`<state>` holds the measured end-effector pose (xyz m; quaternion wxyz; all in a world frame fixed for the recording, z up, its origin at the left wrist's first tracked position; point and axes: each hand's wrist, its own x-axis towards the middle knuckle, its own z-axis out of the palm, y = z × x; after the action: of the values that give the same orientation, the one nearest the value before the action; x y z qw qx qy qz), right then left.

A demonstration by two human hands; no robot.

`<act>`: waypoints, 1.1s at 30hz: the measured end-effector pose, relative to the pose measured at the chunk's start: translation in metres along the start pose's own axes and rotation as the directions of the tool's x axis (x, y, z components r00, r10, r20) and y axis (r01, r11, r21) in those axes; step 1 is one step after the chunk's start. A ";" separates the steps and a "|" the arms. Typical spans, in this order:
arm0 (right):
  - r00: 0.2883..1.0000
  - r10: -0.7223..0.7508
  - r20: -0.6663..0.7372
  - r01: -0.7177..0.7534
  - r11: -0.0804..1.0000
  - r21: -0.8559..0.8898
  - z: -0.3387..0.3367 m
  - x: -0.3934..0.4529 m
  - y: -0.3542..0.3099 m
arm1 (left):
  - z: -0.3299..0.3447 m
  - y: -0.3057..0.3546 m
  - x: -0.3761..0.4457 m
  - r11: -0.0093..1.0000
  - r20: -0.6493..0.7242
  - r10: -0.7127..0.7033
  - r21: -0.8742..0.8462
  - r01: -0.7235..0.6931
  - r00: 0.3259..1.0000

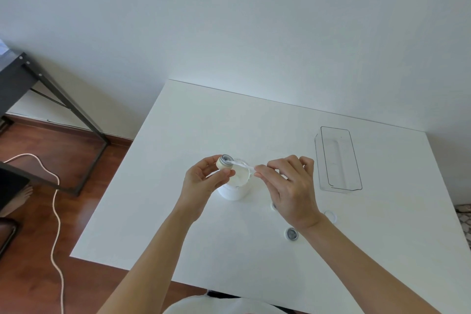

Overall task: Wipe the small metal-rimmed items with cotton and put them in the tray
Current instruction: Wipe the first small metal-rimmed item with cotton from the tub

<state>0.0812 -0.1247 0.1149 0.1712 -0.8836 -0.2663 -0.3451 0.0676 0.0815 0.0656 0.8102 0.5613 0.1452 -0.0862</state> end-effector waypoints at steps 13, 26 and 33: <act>0.883 0.306 0.357 -0.316 0.948 -0.032 0.040 0.001 0.008 | -0.009 0.003 -0.007 1.000 0.069 0.023 -0.019 -0.022 0.997; 0.599 0.445 0.666 -0.444 0.876 -0.186 0.072 0.003 -0.004 | -0.014 0.000 -0.008 1.000 0.047 0.013 -0.006 -0.013 0.999; 0.277 0.673 0.686 -0.883 0.460 -0.094 0.060 0.006 0.012 | -0.015 -0.002 -0.007 0.999 0.022 0.025 0.034 -0.026 0.999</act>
<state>0.1227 -0.1033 0.0755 0.3517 -0.9155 0.1183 0.1555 0.0583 0.0944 0.0618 0.8029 0.5761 0.1279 -0.0844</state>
